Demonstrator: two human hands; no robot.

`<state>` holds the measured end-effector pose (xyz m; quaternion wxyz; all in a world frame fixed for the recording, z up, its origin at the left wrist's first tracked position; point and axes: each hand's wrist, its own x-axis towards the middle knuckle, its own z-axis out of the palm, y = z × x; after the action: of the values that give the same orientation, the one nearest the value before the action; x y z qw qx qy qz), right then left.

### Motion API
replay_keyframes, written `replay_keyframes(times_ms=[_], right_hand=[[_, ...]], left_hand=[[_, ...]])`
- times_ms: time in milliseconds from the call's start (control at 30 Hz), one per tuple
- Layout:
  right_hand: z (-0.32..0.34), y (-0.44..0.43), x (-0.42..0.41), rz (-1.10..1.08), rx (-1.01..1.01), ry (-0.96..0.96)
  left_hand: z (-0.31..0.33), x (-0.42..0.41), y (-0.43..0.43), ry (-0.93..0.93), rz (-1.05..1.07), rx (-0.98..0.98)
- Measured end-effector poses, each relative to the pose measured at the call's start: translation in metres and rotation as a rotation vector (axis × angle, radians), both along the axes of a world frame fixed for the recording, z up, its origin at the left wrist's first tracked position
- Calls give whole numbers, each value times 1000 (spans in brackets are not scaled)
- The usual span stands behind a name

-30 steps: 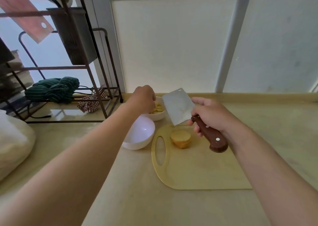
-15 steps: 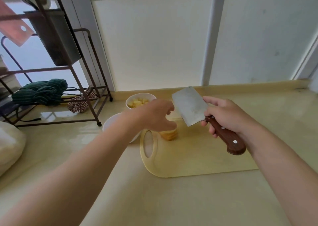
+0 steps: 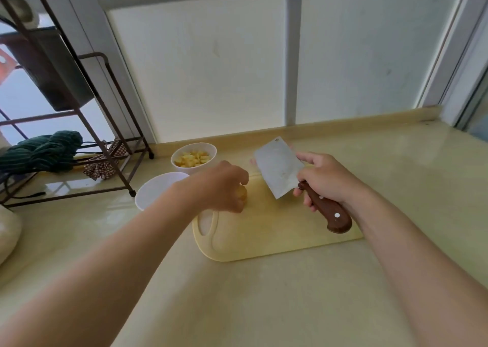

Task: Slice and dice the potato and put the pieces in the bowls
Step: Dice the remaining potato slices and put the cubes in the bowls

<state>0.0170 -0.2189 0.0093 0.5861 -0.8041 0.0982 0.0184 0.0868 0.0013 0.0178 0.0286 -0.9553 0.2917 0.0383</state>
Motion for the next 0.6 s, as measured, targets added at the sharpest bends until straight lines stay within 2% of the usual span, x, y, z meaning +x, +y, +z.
replay_keyframes(times_ms=[133, 233, 300, 433, 600], right_hand=[[-1, -1, 0, 13, -26, 1], [0, -1, -1, 35, -53, 3], [1, -3, -2, 41, -72, 7], [6, -17, -4, 40, -143, 14], [14, -37, -13, 55, -316, 13]], left_hand=[[1, -7, -3, -90, -76, 15], [7, -8, 0, -91, -97, -28], [13, -13, -1, -84, -109, -118], [11, -42, -33, 30, -100, -451], [-24, -45, -77, 26, -57, -494]])
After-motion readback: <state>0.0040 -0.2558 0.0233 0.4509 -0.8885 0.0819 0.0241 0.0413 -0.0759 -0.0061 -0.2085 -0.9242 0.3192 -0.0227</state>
